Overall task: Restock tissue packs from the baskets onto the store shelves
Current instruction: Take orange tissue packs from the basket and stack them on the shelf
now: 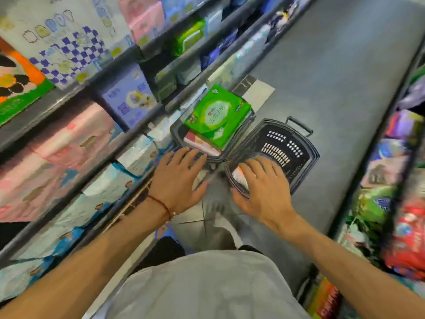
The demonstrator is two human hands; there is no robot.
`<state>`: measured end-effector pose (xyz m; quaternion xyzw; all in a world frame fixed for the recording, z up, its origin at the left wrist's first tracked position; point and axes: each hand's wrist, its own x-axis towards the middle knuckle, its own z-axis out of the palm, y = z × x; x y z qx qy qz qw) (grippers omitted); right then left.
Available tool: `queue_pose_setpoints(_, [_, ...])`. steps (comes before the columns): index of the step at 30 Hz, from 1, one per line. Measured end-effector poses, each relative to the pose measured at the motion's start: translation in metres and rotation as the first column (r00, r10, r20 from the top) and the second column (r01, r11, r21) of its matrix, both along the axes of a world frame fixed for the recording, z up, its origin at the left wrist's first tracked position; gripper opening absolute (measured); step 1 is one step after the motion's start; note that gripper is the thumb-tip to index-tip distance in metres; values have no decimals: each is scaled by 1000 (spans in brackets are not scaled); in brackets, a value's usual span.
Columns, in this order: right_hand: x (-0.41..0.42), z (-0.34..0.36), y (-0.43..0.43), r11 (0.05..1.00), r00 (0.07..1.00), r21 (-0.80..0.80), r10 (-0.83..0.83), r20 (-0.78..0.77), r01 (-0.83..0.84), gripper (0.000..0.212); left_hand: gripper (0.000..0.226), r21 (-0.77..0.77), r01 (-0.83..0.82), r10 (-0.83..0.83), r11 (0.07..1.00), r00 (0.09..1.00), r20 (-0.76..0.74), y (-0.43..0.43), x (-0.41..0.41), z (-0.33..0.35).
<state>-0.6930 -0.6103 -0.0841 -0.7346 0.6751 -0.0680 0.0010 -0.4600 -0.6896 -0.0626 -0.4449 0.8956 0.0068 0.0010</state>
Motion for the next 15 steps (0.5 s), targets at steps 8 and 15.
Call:
queue_pose_setpoints(8, [-84, -13, 34, 977, 980, 66, -201, -17, 201, 61, 63, 57, 152, -154, 987, 988, 19, 0, -89, -16])
queue_pose_setpoints(15, [-143, -24, 6, 950, 952, 71, -303, -46, 306, 60, 65, 87, 228, -230, 970, 973, 11, -56, -152, -40])
